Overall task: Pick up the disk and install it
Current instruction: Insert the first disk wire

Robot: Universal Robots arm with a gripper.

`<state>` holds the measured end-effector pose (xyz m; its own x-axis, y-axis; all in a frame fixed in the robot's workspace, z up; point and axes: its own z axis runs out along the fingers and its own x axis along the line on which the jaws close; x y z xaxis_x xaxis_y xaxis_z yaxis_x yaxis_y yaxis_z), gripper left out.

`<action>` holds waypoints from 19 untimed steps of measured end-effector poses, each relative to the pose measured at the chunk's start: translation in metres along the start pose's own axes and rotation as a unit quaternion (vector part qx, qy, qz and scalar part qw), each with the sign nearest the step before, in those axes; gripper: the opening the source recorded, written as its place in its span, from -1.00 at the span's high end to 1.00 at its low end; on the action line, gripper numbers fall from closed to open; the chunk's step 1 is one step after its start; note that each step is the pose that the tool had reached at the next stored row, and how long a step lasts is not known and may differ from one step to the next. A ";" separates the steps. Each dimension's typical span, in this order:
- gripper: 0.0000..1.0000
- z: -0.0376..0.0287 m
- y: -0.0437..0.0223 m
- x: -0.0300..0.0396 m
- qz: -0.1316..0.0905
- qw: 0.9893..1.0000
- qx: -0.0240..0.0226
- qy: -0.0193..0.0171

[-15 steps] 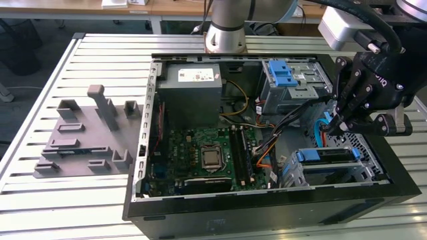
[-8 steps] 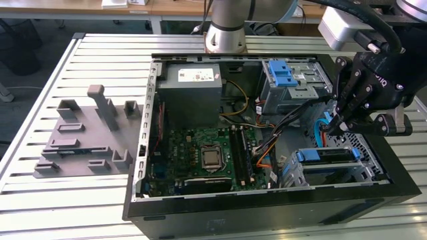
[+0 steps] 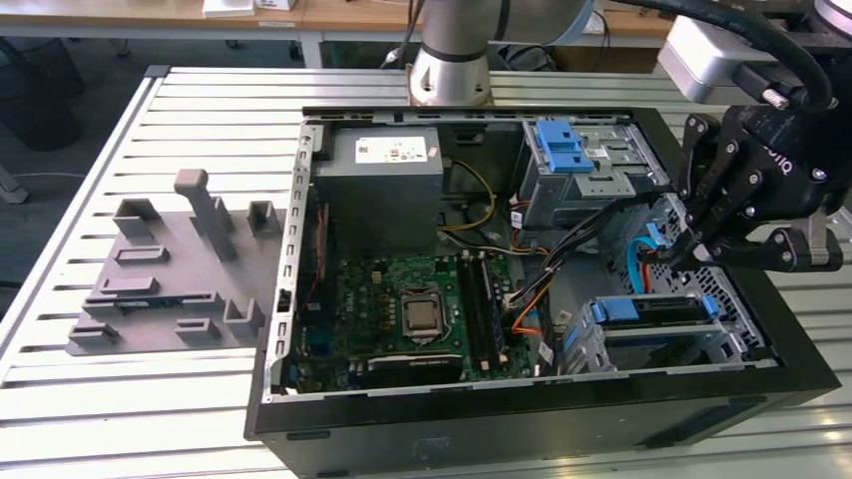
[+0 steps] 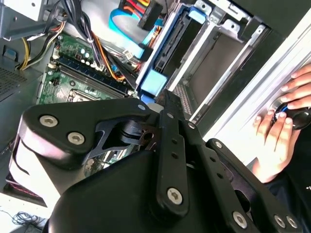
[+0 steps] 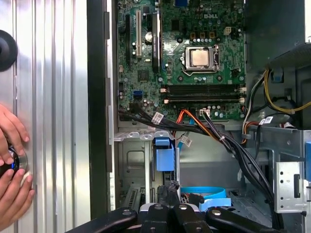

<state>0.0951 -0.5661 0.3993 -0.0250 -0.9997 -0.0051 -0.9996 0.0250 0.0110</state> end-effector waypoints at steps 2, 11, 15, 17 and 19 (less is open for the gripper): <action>0.79 0.0004 -0.0025 -0.0001 0.000 1.000 0.000 0.000; 0.79 0.0020 -0.0076 -0.0049 0.000 1.000 0.000 0.000; 0.79 0.0029 -0.0096 -0.0083 0.000 1.000 0.000 0.000; 0.79 0.0034 -0.0116 -0.0100 0.000 1.000 0.000 0.000; 0.79 0.0038 -0.0134 -0.0117 0.000 1.000 0.000 0.000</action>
<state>0.1088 -0.5547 0.3955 -0.0251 -0.9997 -0.0051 -0.9996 0.0250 0.0110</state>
